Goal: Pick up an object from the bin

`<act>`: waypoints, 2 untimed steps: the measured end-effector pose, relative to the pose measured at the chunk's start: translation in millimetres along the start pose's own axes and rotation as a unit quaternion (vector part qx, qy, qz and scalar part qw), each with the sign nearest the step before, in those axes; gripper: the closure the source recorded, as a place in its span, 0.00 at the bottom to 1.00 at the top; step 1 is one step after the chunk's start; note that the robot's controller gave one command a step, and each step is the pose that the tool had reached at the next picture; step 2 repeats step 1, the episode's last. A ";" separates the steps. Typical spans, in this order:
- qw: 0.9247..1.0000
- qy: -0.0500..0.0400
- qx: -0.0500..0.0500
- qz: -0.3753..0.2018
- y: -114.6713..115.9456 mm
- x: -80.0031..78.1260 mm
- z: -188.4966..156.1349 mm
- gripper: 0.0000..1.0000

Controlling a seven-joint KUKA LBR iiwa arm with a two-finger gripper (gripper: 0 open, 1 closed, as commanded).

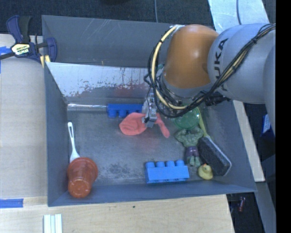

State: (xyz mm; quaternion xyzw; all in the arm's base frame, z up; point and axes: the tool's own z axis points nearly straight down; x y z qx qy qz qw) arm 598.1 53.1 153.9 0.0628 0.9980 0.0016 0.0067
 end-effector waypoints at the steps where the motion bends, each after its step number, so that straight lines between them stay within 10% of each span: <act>1: 1.000 0.001 0.000 0.031 10.0 14.1 -47.8 1.00; 2: 1.000 0.001 0.000 0.031 10.0 14.1 -47.8 1.00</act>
Offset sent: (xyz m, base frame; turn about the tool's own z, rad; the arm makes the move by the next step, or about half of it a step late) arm -0.0058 -0.0133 0.1314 0.0010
